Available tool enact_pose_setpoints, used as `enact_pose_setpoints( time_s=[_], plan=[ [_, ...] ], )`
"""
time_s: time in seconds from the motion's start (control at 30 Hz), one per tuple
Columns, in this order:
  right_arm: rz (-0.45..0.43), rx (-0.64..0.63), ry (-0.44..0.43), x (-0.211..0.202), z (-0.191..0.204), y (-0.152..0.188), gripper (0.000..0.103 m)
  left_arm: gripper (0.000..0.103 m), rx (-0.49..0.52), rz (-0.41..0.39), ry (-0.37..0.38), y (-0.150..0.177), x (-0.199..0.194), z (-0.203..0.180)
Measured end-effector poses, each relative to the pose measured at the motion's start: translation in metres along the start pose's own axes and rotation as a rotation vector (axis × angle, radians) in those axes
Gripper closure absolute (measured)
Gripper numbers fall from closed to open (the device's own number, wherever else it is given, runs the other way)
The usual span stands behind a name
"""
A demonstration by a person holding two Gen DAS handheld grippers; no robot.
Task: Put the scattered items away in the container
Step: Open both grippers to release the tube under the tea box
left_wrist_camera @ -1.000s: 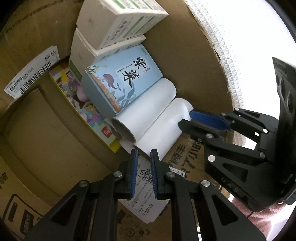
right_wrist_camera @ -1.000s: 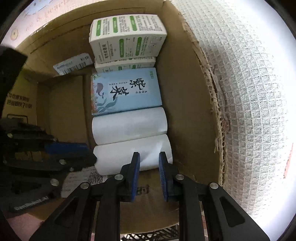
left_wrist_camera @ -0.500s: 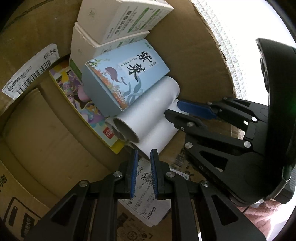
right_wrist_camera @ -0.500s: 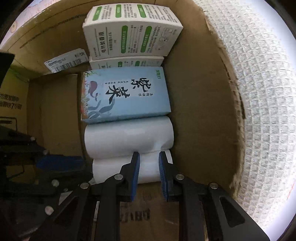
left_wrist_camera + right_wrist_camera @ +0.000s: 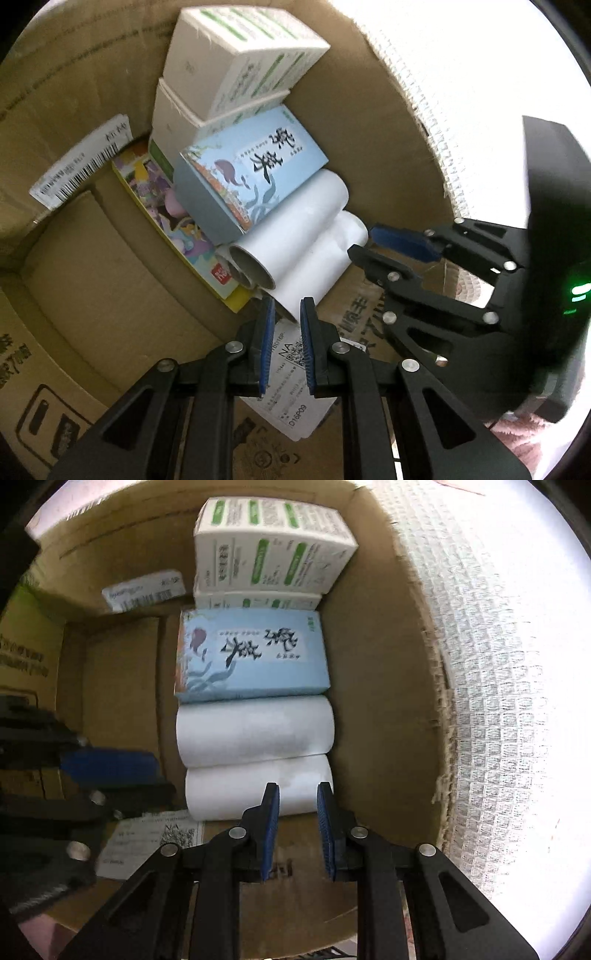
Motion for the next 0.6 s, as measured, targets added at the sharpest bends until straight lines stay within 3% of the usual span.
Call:
enact_pose_setpoints(
  time_s=[0.07,0.27,0.43,0.53,0.6],
  plan=[
    [0.020,-0.009,0.022,0.008,-0.001,-0.001,0.087,0.088,0.004,-0.017,-0.019,0.007,-0.006,0.003],
    [0.026,0.019,-0.030,0.018,-0.006,-0.013,0.087,0.088,-0.022,-0.012,-0.011,0.025,-0.011,0.013],
    [0.033,0.030,-0.006,0.030,-0.011,-0.028,0.087,0.088,-0.024,-0.010,-0.016,0.043,-0.015,0.015],
    [0.018,0.052,-0.056,0.020,-0.012,-0.029,0.087,0.088,-0.017,-0.027,-0.027,0.052,-0.022,0.015],
    [-0.004,0.057,-0.028,0.007,-0.017,-0.027,0.087,0.086,-0.011,-0.044,-0.044,0.059,-0.027,0.016]
  ],
)
Point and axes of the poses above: each gripper's, at about its wrist camera, not at the fingertips, and x roughly the way its jaws point, z to its left, y to its underside, the point moved 7 cm from there along x, roughly the way its jaws point, and after that the axes turned 1 degree about -z, right-handed, at the moved point
